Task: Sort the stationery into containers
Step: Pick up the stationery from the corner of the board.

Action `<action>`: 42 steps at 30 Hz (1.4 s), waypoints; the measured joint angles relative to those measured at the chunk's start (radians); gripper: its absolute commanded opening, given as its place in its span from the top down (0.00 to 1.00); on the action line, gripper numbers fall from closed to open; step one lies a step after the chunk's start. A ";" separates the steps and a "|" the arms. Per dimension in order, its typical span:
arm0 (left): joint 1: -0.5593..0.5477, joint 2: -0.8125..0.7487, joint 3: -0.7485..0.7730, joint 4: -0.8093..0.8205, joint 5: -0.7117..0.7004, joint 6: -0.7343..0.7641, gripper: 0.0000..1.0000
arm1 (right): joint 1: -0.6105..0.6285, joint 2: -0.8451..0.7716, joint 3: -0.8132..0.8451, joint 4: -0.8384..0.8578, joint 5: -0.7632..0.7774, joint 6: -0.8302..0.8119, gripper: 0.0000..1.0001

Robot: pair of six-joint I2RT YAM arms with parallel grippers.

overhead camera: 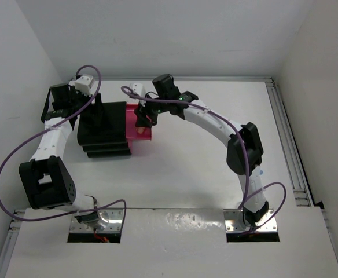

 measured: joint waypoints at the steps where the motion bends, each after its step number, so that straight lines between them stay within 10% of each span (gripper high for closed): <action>1: 0.000 0.000 0.000 0.000 0.000 0.000 0.21 | -0.005 -0.006 0.000 0.000 0.003 0.016 0.47; 14: 0.000 -0.002 -0.008 0.011 0.006 -0.001 0.22 | -0.435 -0.335 -0.187 -0.290 0.113 -0.129 0.54; 25: 0.000 -0.003 -0.007 0.012 0.008 -0.004 0.21 | -0.787 -0.569 -0.814 -0.642 0.328 -0.259 0.59; 42: -0.001 0.011 0.004 0.014 0.008 -0.020 0.22 | -0.979 -0.485 -0.796 -0.789 0.462 0.663 0.49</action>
